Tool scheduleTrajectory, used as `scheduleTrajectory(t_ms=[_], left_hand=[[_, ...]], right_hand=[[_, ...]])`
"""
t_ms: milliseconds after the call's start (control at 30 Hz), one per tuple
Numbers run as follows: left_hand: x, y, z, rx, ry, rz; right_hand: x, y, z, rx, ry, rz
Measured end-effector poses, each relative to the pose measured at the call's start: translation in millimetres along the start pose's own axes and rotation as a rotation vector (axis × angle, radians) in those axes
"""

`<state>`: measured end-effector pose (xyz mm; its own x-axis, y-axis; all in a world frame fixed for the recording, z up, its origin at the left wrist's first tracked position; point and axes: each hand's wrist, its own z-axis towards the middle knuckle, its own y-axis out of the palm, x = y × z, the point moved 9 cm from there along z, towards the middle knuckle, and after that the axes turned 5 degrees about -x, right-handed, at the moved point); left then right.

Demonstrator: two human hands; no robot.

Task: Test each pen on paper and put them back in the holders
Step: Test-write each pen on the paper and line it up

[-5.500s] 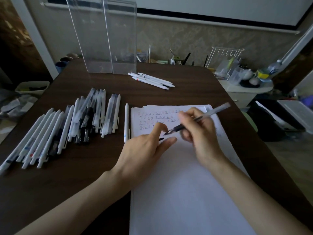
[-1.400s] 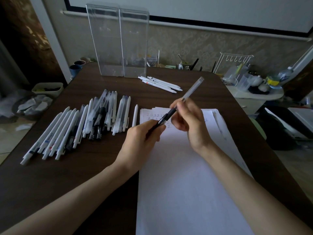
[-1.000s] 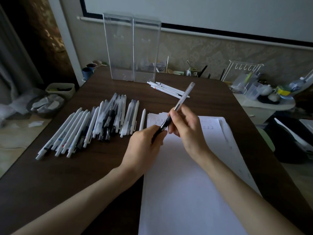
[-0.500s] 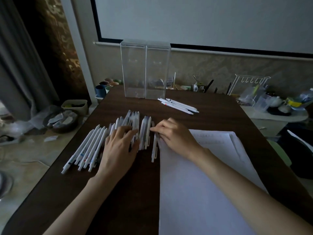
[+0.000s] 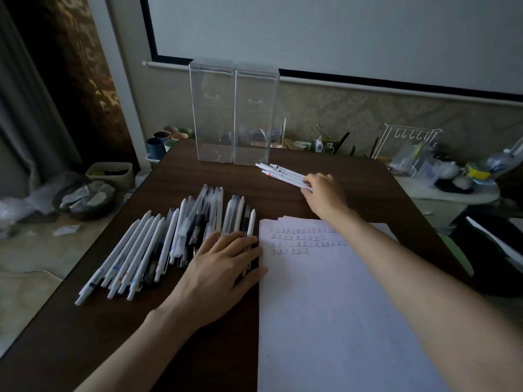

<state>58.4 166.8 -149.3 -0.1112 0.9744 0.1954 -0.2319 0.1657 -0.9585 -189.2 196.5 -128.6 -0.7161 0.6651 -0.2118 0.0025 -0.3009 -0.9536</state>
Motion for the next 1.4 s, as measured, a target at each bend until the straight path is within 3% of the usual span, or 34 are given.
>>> scheduleTrajectory(t_ms=[200,367,500,667,900,1133,1400], left_hand=[[0.3,-1.1,1.1,0.013,0.022,-0.030],[1.1,-3.2,-1.3,0.033,0.036,-0.050],[20.5,-10.5,-1.5,0.044,0.103,-0.080],[76.9,2.7,-7.8,-0.144,0.327,-0.172],[88.4,26.3,-7.7,-0.264,0.376,-0.114],[87.8,27.7,-8.8,-0.272,0.363,-0.112],[86.6,30.5,-9.6,-0.299,0.356,-0.113]], right_hand=[[-3.5,-2.7,-6.7,0.019,0.021,-0.168],[-3.2,-41.9,-53.1,0.098,-0.044,0.031],[10.6,-52.0,-112.5,-0.022,-0.084,0.035],[32.6,-36.3,-145.9,-0.121,-0.017,0.053],[-8.4,-20.4,-125.5,-0.128,-0.143,0.224],[-7.5,-20.6,-124.9,0.030,-0.197,0.176],[3.4,-43.0,-130.4,0.243,-0.052,0.085]])
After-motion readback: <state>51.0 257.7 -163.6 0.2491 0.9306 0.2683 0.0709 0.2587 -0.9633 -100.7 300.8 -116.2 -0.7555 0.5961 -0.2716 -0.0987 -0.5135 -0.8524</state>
